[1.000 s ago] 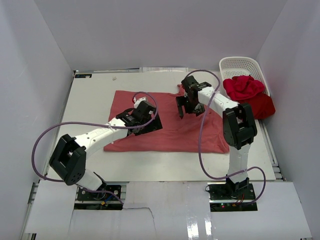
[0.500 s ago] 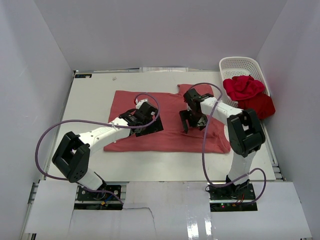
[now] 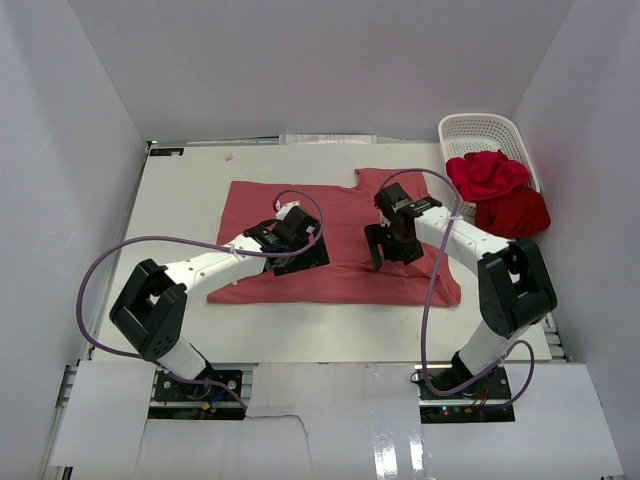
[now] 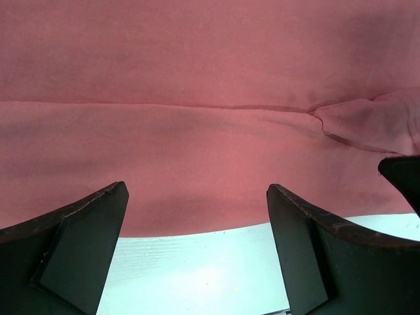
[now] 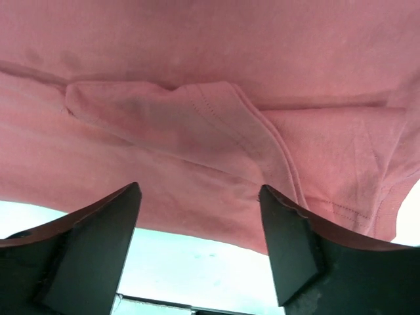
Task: Fold and stack the t-shirts
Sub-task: Fold the flattened tshirt in 1/3 of the way
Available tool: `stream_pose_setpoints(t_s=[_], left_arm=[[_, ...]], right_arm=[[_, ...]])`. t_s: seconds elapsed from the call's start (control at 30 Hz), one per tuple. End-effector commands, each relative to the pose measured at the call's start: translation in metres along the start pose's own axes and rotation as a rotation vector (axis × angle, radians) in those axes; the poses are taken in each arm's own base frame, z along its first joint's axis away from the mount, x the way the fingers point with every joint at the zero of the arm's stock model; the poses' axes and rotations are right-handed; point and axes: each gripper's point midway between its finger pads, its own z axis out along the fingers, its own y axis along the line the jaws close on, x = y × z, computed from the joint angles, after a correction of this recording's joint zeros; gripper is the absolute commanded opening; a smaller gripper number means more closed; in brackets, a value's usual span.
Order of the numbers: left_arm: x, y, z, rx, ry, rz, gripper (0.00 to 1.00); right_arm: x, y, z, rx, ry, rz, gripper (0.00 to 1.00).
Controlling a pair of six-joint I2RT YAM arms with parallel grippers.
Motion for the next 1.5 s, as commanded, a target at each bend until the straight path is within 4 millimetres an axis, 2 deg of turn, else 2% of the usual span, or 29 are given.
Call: stream_pose_setpoints(t_s=[0.0, 0.07, 0.2, 0.4, 0.73, 0.8, 0.83, 0.9, 0.93, 0.97, 1.03, 1.07, 1.27, 1.3, 1.37, 1.4, 1.43, 1.47], left_arm=[[-0.014, -0.017, -0.009, 0.045, -0.044, -0.01, 0.98], [-0.014, -0.016, -0.009, 0.043, -0.046, -0.009, 0.98], [-0.014, -0.014, -0.011, 0.04, -0.052, -0.008, 0.98], [-0.014, -0.013, -0.01, 0.038, -0.05, -0.004, 0.98], [-0.009, -0.012, -0.003, 0.031, -0.032, -0.005, 0.98], [-0.008, -0.012, -0.003, 0.031, -0.03, -0.005, 0.98], [-0.007, -0.012, -0.002, 0.029, -0.029, -0.004, 0.98], [-0.007, -0.012, -0.002, 0.03, -0.025, -0.006, 0.98], [-0.006, -0.012, -0.001, 0.03, -0.023, -0.005, 0.98], [-0.005, -0.012, -0.001, 0.029, -0.022, -0.005, 0.98], [-0.004, -0.012, 0.0, 0.028, -0.019, -0.005, 0.98], [-0.002, -0.011, 0.001, 0.024, -0.014, -0.004, 0.98], [0.007, -0.029, 0.004, 0.07, 0.018, 0.039, 0.98], [0.017, -0.036, 0.007, 0.083, 0.034, 0.086, 0.98], [0.022, -0.056, 0.005, 0.116, 0.037, 0.138, 0.98], [0.036, -0.067, 0.008, 0.134, 0.054, 0.199, 0.98], [0.038, -0.079, 0.006, 0.157, 0.048, 0.222, 0.98], [0.049, -0.089, 0.004, 0.175, 0.054, 0.257, 0.98]], right_arm=[[-0.026, 0.0, 0.0, 0.02, -0.072, -0.012, 0.77], [-0.034, -0.002, 0.005, 0.039, -0.076, -0.022, 0.73], [-0.047, -0.002, 0.014, 0.053, -0.073, -0.039, 0.72], [-0.053, -0.008, 0.025, 0.077, -0.071, -0.05, 0.73], [-0.057, -0.016, 0.031, 0.064, -0.073, -0.051, 0.71], [-0.058, -0.016, 0.031, 0.057, -0.075, -0.05, 0.63], [-0.058, -0.015, 0.031, 0.051, -0.075, -0.05, 0.53], [-0.059, -0.014, 0.03, 0.042, -0.083, -0.049, 0.4], [-0.06, -0.013, 0.029, 0.037, -0.086, -0.049, 0.28], [-0.06, -0.012, 0.028, 0.032, -0.086, -0.05, 0.22], [-0.061, -0.01, 0.028, 0.021, -0.086, -0.051, 0.12], [-0.061, -0.011, 0.028, 0.019, -0.086, -0.047, 0.12], [-0.065, -0.008, 0.025, -0.01, -0.098, -0.046, 0.08], [-0.067, -0.008, 0.024, -0.009, -0.101, -0.048, 0.08], [-0.071, -0.009, 0.022, -0.005, -0.111, -0.045, 0.08], [-0.072, -0.009, 0.022, -0.005, -0.113, -0.044, 0.08], [-0.072, -0.011, 0.021, 0.001, -0.112, -0.04, 0.08], [-0.074, -0.012, 0.019, 0.005, -0.114, -0.037, 0.12]])
